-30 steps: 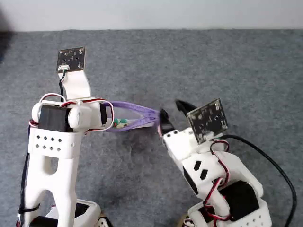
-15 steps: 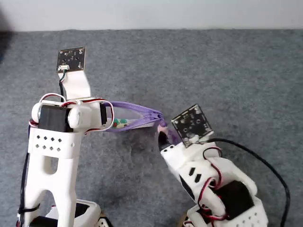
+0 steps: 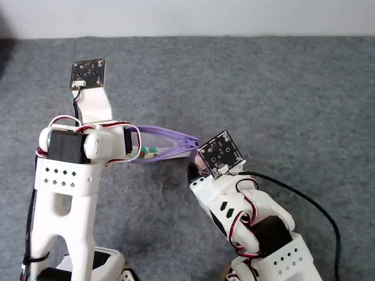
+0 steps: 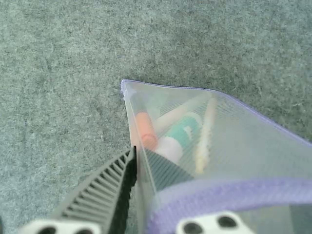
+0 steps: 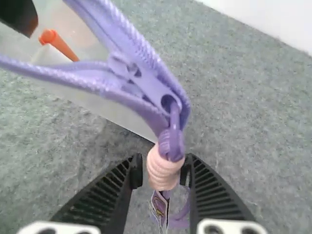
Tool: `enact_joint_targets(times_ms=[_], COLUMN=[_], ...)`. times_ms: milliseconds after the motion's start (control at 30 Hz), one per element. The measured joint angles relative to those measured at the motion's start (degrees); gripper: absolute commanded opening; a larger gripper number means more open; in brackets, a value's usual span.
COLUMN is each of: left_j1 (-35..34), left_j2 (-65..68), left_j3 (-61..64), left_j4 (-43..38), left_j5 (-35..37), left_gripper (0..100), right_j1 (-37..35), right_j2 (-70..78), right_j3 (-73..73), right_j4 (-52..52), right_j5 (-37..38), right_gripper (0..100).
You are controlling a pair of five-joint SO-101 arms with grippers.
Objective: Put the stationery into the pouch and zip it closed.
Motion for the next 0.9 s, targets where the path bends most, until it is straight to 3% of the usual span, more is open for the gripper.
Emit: enact_joint_targets(times_ms=[200, 367, 900], left_j1=[0.0, 0.0, 0.2], left_j2=[0.0, 0.0, -0.5], left_j3=[0.0, 0.0, 0.0], left_j4=[0.0, 0.0, 0.8], left_j5=[0.0, 0.0, 0.0], left_gripper=[1, 1, 2], right_j1=[1.2, 3.5, 4.4], right_j2=[0.0, 0.0, 0.0], right_j3=[0.0, 0.0, -3.4], right_j4=[-3.3, -3.5, -3.8], right_j5=[0.4, 3.1, 4.0], right_gripper=[12.9, 0.2, 0.8])
